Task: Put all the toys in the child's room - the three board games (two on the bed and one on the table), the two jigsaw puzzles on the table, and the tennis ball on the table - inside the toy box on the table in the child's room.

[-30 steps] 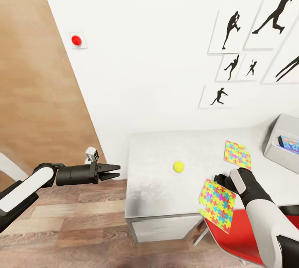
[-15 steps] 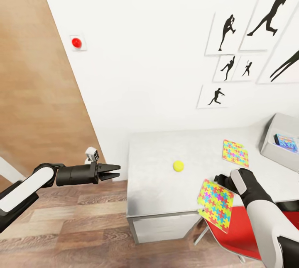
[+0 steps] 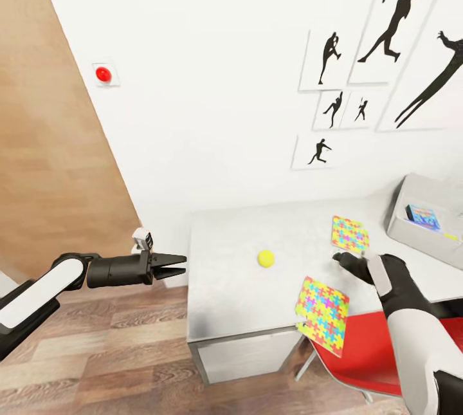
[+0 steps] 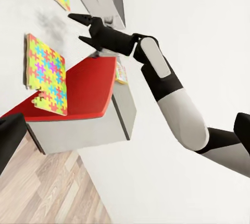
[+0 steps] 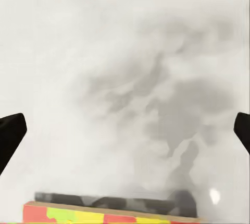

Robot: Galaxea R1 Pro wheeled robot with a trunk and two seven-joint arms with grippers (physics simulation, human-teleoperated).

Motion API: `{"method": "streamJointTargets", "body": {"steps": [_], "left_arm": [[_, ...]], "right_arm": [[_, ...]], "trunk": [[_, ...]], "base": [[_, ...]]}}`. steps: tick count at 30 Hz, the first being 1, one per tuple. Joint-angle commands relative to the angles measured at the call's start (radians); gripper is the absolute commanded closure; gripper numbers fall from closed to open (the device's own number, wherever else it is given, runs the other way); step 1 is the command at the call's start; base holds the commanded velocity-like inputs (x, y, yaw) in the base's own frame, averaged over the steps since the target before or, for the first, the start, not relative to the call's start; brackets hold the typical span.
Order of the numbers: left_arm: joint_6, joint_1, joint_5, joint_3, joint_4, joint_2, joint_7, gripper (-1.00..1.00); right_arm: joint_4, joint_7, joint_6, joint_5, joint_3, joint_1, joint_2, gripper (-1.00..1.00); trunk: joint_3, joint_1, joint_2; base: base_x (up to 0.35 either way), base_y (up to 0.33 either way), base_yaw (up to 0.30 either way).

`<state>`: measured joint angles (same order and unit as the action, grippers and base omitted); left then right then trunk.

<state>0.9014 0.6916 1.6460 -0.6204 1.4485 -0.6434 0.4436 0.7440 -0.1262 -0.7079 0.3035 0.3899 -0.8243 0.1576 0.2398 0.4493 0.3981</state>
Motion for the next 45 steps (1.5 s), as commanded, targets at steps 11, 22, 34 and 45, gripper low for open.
{"method": "streamJointTargets", "body": {"steps": [11, 22, 34, 45], "left_arm": [[0.0, 0.002, 0.0, -0.004, 0.0, 0.005, 0.003, -1.0], [-0.004, 0.002, 0.0, -0.004, 0.0, 0.005, 0.001, -1.0], [-0.006, -0.009, 0.001, 0.002, 0.001, 0.005, 0.002, -1.0], [-0.009, -0.03, -0.006, 0.002, -0.002, 0.008, 0.0, -1.0]], "right_arm": [[0.643, 0.407, -0.162, 0.174, 0.022, 0.319, 0.002, -1.0], [0.801, 1.1, -0.175, 0.261, 0.22, 0.549, 0.002, -1.0], [0.805, 1.192, -0.172, 0.257, 0.218, 0.554, -0.008, -1.0], [0.803, 1.195, -0.171, 0.257, 0.222, 0.554, -0.005, -1.0]], "trunk": [[-0.014, 0.001, 0.002], [-0.031, 0.001, 0.002], [-0.046, 0.001, 0.002], [-0.047, 0.001, 0.002]], "base": [[0.0, -0.003, -0.125], [0.0, -0.187, -0.096], [0.0, -0.087, -0.063], [0.0, -0.157, -0.003]]}}
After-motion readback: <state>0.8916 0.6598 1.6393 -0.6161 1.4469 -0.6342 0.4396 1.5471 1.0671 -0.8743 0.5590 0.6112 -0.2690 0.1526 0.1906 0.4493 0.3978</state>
